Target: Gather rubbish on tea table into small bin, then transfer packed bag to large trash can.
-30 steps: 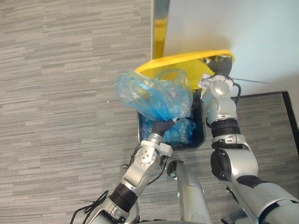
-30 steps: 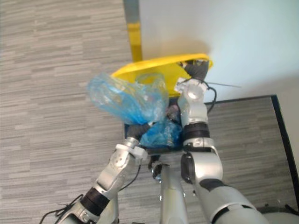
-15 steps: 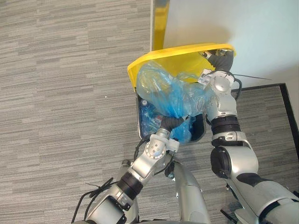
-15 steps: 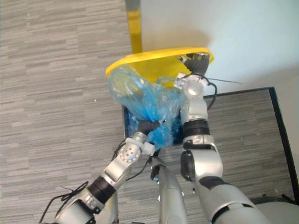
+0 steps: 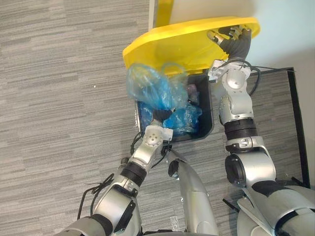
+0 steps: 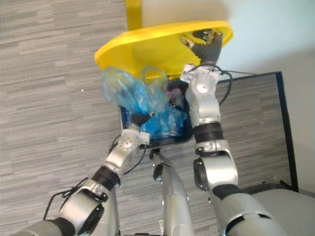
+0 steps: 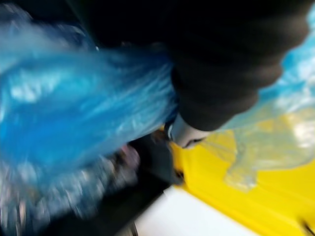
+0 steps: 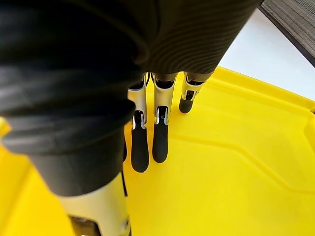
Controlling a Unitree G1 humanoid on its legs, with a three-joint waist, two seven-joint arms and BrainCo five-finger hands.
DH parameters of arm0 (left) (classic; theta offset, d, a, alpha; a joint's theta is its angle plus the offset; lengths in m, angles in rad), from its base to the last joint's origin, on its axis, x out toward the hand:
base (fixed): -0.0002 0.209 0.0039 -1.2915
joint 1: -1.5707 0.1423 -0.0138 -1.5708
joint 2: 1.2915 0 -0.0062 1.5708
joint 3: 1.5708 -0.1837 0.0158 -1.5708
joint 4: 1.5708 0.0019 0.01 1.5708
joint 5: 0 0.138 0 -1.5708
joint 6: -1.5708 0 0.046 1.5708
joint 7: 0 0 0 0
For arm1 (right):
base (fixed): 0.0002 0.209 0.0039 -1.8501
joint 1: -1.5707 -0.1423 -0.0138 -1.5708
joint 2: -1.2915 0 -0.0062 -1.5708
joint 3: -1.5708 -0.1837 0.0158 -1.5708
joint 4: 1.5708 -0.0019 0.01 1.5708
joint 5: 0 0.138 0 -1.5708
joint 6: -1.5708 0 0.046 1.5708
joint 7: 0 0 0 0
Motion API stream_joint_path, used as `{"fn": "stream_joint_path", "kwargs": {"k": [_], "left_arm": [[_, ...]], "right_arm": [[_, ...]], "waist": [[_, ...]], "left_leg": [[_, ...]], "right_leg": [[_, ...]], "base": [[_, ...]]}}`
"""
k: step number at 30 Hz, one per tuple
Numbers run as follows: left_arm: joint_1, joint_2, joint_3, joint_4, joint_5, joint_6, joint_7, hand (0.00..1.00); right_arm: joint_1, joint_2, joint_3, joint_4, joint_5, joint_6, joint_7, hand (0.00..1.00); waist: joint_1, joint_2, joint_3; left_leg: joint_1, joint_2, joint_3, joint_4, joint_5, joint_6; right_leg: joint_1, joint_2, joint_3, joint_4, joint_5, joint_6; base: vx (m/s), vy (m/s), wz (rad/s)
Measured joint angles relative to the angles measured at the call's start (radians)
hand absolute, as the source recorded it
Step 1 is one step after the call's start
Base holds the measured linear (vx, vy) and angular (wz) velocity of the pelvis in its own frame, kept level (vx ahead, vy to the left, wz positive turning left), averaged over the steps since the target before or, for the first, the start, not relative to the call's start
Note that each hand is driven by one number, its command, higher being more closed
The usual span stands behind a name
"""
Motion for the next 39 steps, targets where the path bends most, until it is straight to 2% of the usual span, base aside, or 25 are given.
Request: {"fn": "stream_joint_path", "kwargs": {"k": [2,6,18,22,28,32,35,39], "left_arm": [[-0.02,0.019,0.023,0.01,0.019,0.016,0.013,0.0],[-0.021,0.023,0.028,0.013,0.07,0.021,0.012,0.0],[0.008,0.034,0.02,0.012,0.069,0.02,-0.01,0.0],[0.045,0.042,-0.004,0.002,0.069,0.019,-0.013,0.0],[0.097,0.063,-0.034,-0.053,0.063,0.015,-0.038,0.0],[0.165,0.076,-0.048,-0.099,0.012,-0.002,-0.086,0.0],[0.286,0.092,-0.047,-0.156,-0.048,-0.026,-0.126,0.0],[0.455,0.11,-0.004,-0.177,-0.093,-0.03,-0.159,0.0]], "right_arm": [[-0.003,-0.015,0.021,-0.017,0.006,-0.021,0.001,0.0],[-0.003,-0.019,0.043,-0.018,0.007,-0.022,0.009,0.0],[0.007,-0.013,0.096,-0.002,0.005,-0.011,0.054,0.0],[0.033,-0.005,0.107,0.009,-0.001,-0.005,0.062,0.0],[0.099,0.01,0.111,0.009,-0.05,-0.004,0.092,0.0],[0.175,0.048,0.111,0.008,-0.097,0.0,0.114,0.0],[0.268,0.081,0.113,0.008,-0.13,0.01,0.137,0.0],[0.422,0.098,0.126,0.006,-0.196,0.02,0.165,0.0]], "waist": [[-0.002,-0.007,0.03],[-0.009,-0.01,0.033],[-0.008,-0.01,0.033],[-0.003,-0.008,0.032],[0.023,-0.005,0.03],[0.035,-0.004,0.029],[0.045,0.003,0.025],[0.062,0.014,0.013]], "left_leg": [[-0.008,0.001,-0.004,0.017,-0.001,-0.001],[-0.008,0.005,-0.004,0.021,-0.001,-0.001],[0.029,0.019,0.012,0.022,-0.003,-0.005],[0.053,0.017,0.011,0.02,-0.003,-0.005],[0.087,0.017,0.005,0.02,-0.003,-0.005],[0.141,0.015,0.007,0.01,-0.003,-0.005],[0.203,0.009,0.006,-0.005,-0.003,-0.004],[0.294,-0.02,0.01,-0.032,-0.002,-0.003]], "right_leg": [[-0.004,0.002,-0.002,0.008,0.001,-0.001],[-0.004,0.005,-0.001,0.009,0.002,-0.002],[0.021,0.021,0.005,0.003,0.012,-0.017],[0.05,0.021,0.007,-0.002,0.013,-0.017],[0.086,0.023,0.005,-0.003,0.014,-0.018],[0.137,0.022,0.005,-0.004,0.01,-0.016],[0.191,0.017,0.006,0.003,-0.004,-0.015],[0.25,-0.017,0.01,0.05,-0.042,-0.01]], "base": [[-0.08,-0.016,-0.03],[-0.05,-0.022,-0.02],[-0.04,-0.028,-0.05],[-0.08,-0.028,0.03],[-0.07,-0.041,0.02],[-0.08,-0.029,0.02],[-0.08,-0.024,0.09],[-0.07,-0.012,0.12]]}}
